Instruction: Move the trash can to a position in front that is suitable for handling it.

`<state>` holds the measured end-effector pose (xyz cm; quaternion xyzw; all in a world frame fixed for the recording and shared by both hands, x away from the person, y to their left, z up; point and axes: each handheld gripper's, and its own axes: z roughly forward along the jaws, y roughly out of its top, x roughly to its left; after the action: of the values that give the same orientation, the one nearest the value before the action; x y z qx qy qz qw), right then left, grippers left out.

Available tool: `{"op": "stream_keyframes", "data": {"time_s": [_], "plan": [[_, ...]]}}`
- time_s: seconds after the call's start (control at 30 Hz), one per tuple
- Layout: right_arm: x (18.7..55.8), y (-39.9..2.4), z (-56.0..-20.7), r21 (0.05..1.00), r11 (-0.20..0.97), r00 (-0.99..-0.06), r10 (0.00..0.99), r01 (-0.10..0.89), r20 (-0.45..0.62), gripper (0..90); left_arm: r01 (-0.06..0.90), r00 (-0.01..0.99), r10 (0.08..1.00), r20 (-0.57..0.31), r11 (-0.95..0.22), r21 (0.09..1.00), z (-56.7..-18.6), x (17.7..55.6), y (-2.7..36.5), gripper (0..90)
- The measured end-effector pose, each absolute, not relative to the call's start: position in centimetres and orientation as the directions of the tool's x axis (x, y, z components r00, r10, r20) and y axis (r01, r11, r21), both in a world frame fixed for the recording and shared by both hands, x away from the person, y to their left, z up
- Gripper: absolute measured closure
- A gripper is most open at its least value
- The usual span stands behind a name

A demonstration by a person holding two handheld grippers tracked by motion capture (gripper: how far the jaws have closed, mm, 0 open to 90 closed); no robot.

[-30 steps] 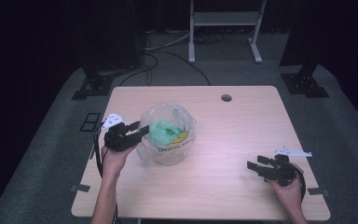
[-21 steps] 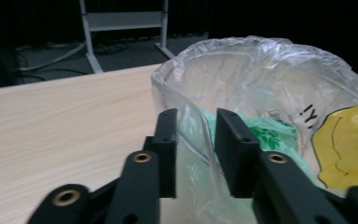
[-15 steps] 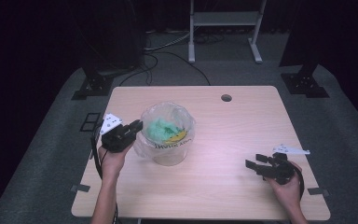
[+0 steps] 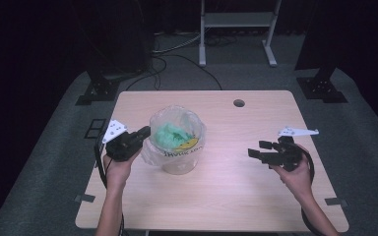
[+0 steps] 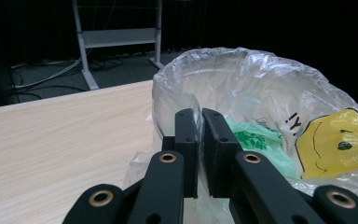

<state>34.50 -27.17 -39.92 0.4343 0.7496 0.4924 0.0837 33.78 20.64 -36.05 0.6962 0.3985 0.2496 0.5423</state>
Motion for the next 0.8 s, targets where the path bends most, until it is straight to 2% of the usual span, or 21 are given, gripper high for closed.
{"op": "stream_keyframes", "data": {"time_s": [0.47, 0.8], "plan": [[38.3, -20.8, -34.8, 0.843, 0.17, -0.699, 0.653, 0.51, 0.291, 28.8, 0.281, 0.589, 0.8, -0.112, -0.073, 0.957, -35.9, 33.6, 20.6, 87.8], [40.4, -15.7, -33.5, 0.845, 0.2, -0.734, 0.616, 0.496, 0.285, 28.5, 0.272, 0.611, 0.781, -0.125, -0.06, 0.96, -35.6, 33.5, 20.7, 87.8]]}}
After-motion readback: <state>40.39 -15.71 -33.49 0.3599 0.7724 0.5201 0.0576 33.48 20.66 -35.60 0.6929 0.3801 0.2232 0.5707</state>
